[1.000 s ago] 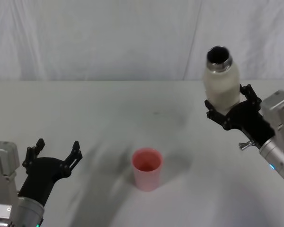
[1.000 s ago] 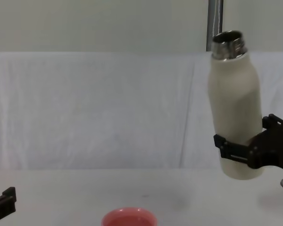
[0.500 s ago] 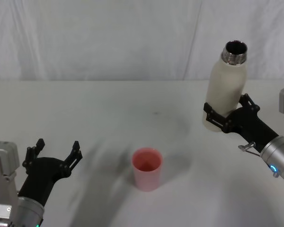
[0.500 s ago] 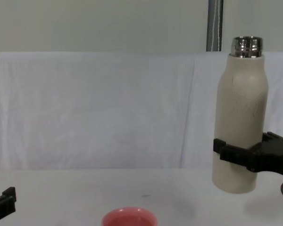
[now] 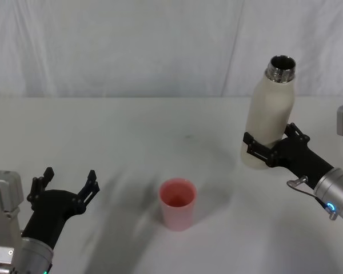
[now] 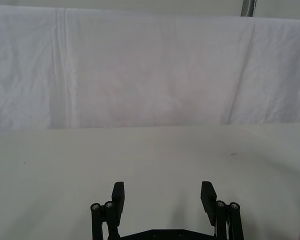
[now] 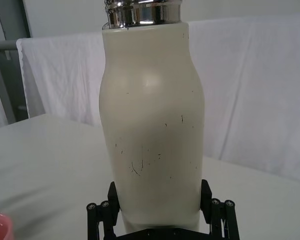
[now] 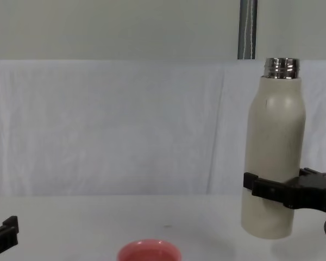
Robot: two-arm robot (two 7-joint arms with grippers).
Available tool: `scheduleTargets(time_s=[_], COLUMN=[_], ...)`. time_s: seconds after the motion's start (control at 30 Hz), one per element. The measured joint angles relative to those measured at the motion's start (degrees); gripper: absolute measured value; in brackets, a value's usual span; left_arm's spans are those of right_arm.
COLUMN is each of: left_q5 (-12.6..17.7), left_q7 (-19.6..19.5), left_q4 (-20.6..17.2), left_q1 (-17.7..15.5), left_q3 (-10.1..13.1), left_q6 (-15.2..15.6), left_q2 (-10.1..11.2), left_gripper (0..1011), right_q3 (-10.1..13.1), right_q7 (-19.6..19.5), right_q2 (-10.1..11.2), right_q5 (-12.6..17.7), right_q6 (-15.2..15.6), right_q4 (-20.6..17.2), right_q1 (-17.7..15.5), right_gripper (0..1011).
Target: Grasp the thermos with one hand and pour water into the cup lid.
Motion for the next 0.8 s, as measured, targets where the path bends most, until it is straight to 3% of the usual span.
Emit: scheduleTargets(time_s=[0.33, 0.8], left_q5=[0.0, 0.0], left_q7=[0.0, 0.0], left_q4=[0.0, 0.0], left_q1=[0.0, 0.0], left_q3=[0.0, 0.0], left_q6=[0.0, 0.0], left_q2=[0.0, 0.0], left_gripper=[1001, 1001], right_q3=[-0.86, -1.93], right_q7=[-1.12, -2.25], right_q2=[0.83, 1.22], right_q5=[1.89, 2.28], right_q6=[1.04, 0.99], right_q4=[0.32, 1.76], right_q1=[0.07, 0.21], right_gripper=[960, 959])
